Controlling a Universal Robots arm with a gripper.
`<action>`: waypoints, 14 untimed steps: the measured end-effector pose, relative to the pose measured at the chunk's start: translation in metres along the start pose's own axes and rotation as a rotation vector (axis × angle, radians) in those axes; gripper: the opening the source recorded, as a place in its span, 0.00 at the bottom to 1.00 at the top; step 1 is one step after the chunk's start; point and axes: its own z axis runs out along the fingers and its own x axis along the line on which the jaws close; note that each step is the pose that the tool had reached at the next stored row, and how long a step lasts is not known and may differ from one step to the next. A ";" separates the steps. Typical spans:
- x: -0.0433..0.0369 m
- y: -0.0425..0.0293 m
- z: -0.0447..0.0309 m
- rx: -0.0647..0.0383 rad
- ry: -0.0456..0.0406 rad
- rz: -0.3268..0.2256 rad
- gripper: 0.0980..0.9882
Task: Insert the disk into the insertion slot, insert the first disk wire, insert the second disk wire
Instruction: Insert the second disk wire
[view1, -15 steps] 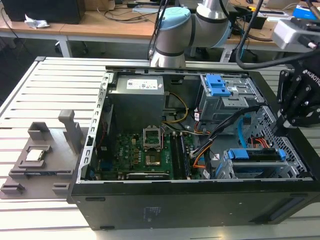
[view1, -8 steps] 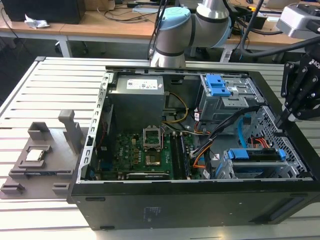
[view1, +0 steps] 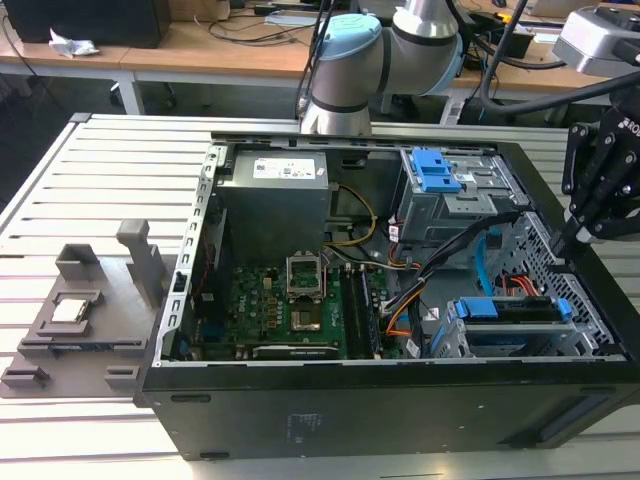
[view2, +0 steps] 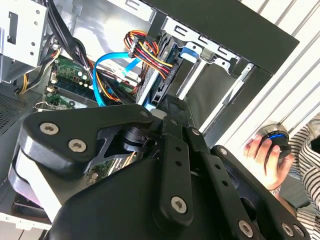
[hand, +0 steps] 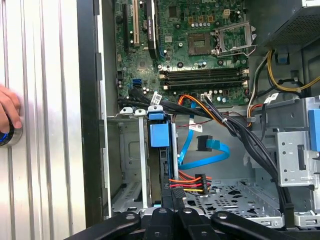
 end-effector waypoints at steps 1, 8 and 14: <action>0.0000 0.0000 0.0000 0.000 -0.0001 0.000 0.02; -0.0068 0.0038 0.0004 0.000 0.0000 0.000 0.23; -0.0162 0.0426 0.0066 0.000 0.0000 0.000 0.23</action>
